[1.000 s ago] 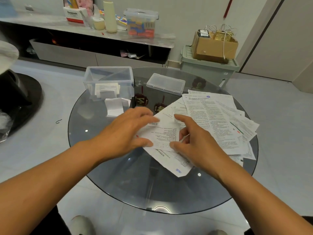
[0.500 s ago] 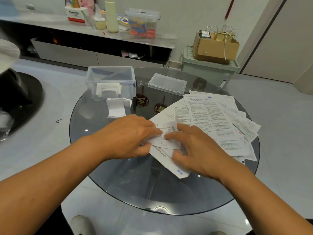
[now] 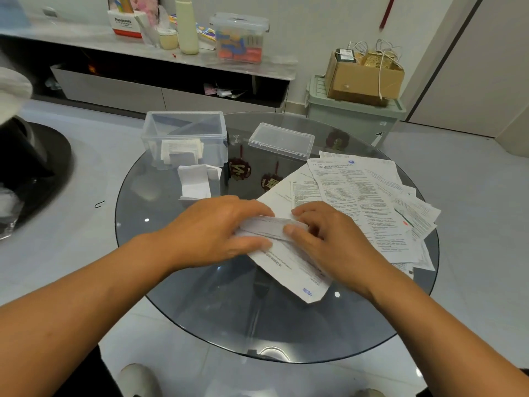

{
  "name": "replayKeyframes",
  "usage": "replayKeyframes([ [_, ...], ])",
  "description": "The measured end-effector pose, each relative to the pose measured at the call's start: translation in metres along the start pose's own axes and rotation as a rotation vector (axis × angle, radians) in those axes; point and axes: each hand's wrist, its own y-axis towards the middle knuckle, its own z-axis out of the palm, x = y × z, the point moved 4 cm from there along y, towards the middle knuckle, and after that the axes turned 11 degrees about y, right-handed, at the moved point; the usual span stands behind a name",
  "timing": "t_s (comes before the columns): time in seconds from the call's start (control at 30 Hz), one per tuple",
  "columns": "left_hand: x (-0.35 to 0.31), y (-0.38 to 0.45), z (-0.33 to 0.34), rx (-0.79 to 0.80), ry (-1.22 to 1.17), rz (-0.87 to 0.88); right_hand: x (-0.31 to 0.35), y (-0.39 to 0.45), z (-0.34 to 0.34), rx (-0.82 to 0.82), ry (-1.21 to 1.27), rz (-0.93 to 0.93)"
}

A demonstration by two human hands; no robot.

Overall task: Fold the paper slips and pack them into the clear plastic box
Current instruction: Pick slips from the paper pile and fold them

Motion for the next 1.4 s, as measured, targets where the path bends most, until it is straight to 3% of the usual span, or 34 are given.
replayKeyframes([
  [0.07,0.005,0.001,0.004,0.011,-0.160,-0.100,0.001,-0.003,-0.004,0.002,0.120,0.074],
  [0.17,0.007,0.002,0.012,0.036,-0.254,-0.148,-0.002,-0.002,-0.003,-0.026,0.070,0.161],
  [0.37,0.010,0.006,0.014,-0.065,-0.133,-0.090,-0.002,0.001,0.002,-0.033,-0.044,0.232],
  [0.53,0.003,0.008,0.014,-0.027,-0.062,0.002,-0.001,0.004,0.005,0.031,-0.032,0.287],
  [0.73,-0.001,0.007,0.005,-0.083,-0.150,-0.071,0.008,0.000,0.000,-0.028,0.383,0.106],
  [0.83,0.000,0.006,0.000,-0.081,-0.424,-0.188,0.015,-0.003,-0.006,-0.122,0.537,0.039],
  [0.9,-0.003,0.007,-0.002,-0.057,-0.631,-0.226,0.018,-0.003,-0.010,-0.174,0.695,0.072],
  [1.0,-0.014,0.005,-0.008,-0.108,-0.720,-0.171,0.017,-0.003,-0.009,-0.118,0.876,0.179],
  [1.17,-0.017,0.002,-0.021,-0.336,-0.629,-0.082,0.016,-0.003,0.006,0.026,1.028,0.273],
  [1.3,-0.017,0.002,-0.022,-0.372,-0.359,0.088,0.015,-0.002,0.009,0.105,1.110,0.325],
  [1.4,-0.019,0.001,-0.021,-0.342,-0.367,0.114,0.017,-0.005,0.007,0.120,1.101,0.340],
])
